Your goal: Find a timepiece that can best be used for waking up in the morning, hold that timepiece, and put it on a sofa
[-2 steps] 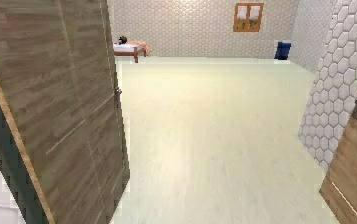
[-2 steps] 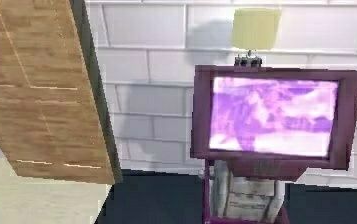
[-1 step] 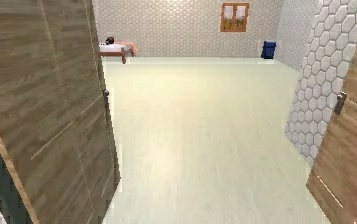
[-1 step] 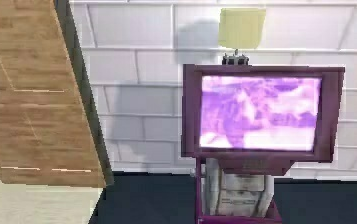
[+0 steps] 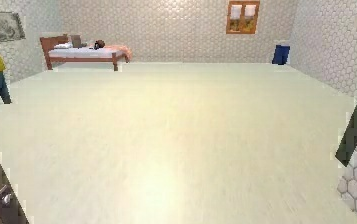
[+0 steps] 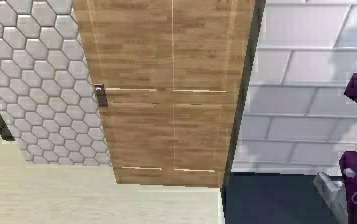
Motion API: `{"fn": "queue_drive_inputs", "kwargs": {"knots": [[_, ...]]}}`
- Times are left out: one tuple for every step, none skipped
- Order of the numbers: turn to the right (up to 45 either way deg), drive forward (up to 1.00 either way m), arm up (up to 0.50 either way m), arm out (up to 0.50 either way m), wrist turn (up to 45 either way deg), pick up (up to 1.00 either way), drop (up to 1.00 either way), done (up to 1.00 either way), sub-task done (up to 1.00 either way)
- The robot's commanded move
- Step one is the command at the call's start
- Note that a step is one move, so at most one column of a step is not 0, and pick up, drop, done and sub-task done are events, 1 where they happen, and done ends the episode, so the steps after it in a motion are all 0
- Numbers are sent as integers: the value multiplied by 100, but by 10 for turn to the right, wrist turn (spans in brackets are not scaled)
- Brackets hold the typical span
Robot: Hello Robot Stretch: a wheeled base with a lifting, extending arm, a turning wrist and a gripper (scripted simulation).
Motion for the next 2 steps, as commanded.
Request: {"fn": "queue_drive_inputs", "kwargs": {"knots": [[0,80,0,0,0,0,0,0,0],[-180,0,0,0,0,0,0,0,0]]}}
